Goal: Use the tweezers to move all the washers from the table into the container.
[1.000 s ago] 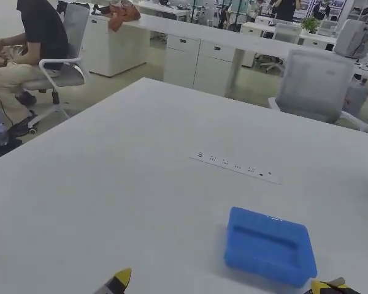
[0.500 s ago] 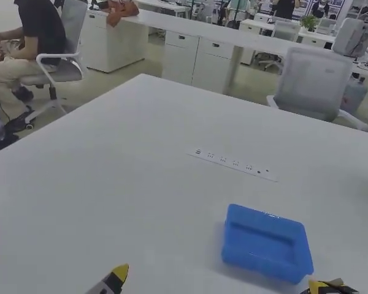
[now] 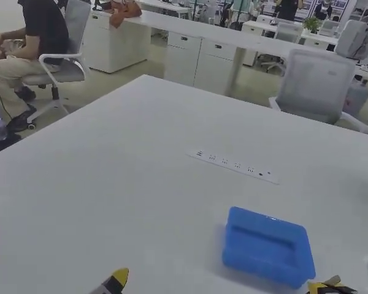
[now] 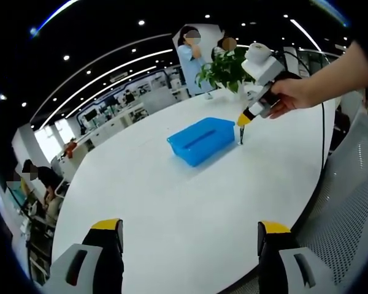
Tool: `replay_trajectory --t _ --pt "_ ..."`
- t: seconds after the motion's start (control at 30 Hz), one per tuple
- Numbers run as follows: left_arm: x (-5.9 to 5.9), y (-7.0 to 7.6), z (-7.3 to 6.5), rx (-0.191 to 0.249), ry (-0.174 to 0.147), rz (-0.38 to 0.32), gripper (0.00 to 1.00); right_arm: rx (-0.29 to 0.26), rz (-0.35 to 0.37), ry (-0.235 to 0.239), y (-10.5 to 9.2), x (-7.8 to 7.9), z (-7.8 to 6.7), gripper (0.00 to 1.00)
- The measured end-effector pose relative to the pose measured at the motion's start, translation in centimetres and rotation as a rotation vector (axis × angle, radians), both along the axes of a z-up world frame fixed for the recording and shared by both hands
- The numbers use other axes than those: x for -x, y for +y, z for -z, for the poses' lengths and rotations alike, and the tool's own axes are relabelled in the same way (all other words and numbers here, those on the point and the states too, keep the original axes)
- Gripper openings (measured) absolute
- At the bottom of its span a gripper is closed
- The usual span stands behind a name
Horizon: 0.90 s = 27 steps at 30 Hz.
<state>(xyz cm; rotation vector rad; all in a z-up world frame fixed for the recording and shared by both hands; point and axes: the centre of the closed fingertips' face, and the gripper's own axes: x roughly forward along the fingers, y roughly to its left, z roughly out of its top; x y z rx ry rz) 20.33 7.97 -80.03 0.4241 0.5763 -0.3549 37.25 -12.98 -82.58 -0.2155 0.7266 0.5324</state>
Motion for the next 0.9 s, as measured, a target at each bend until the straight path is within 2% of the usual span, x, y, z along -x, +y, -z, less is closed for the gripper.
replay_trajectory --t 0.13,0.2,0.4,0.5,0.73,0.8,0.9 --pt "0.0 0.0 0.0 -0.002 0.002 0.001 0.93 0.040 -0.042 -0.036 0.1 0.2 0.1 0.02" --pt "0.0 0.0 0.0 0.000 0.002 0.002 0.93 0.031 -0.043 -0.041 0.1 0.4 0.0 0.02" --pt "0.0 0.0 0.0 0.002 -0.002 -0.001 0.93 -0.040 0.015 -0.007 -0.5 0.2 -0.1 0.01" --pt "0.0 0.0 -0.1 0.002 -0.003 -0.003 0.93 -0.047 0.022 0.010 -0.4 0.2 -0.1 0.01" --pt "-0.1 0.1 0.0 0.000 -0.004 -0.007 0.93 -0.073 0.013 0.005 0.1 0.2 -1.7 0.01" --pt "0.0 -0.1 -0.1 0.007 -0.006 0.000 0.94 -0.091 0.019 0.009 0.2 0.3 -2.2 0.01" --pt "0.0 0.0 -0.2 0.003 -0.009 -0.002 0.94 -0.149 0.049 0.045 0.3 0.5 -2.9 0.01"
